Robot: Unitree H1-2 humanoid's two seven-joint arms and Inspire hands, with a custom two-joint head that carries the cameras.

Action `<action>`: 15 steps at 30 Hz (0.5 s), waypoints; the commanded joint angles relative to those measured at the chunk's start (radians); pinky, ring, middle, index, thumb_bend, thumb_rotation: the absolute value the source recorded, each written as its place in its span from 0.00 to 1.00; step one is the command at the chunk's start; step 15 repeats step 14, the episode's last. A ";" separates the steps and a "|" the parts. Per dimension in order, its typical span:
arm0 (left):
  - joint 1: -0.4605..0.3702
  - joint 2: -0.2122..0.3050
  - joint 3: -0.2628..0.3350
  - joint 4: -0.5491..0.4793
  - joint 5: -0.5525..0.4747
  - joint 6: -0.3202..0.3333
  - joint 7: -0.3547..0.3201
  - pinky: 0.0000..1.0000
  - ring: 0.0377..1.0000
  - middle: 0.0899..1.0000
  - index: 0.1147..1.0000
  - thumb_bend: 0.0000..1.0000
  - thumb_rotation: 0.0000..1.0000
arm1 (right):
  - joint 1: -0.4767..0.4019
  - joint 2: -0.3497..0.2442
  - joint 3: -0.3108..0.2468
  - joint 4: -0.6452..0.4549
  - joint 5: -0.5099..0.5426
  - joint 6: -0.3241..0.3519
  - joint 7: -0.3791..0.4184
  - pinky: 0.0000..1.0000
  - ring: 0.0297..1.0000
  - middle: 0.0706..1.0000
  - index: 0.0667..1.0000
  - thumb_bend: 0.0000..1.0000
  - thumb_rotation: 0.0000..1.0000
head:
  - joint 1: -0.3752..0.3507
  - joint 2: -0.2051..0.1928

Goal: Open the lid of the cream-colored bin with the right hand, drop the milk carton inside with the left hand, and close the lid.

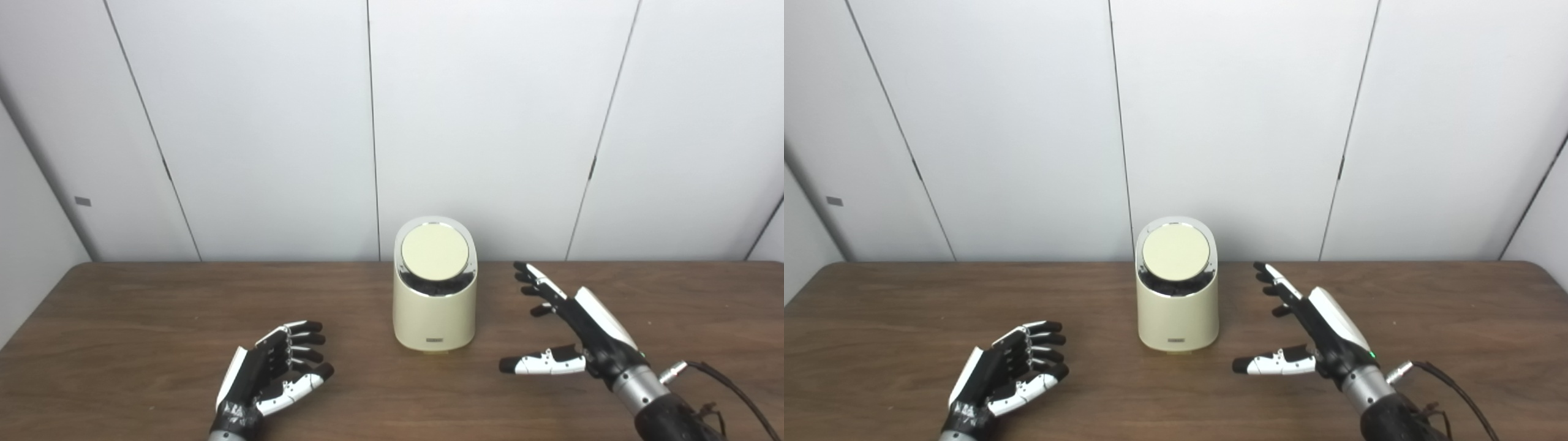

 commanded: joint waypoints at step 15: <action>-0.067 0.027 0.026 -0.010 -0.070 -0.117 -0.037 0.59 0.69 0.73 0.75 0.73 0.23 | -0.011 0.021 -0.050 0.108 0.170 -0.237 -0.146 0.77 0.88 0.92 0.94 0.79 0.34 | -0.027 0.001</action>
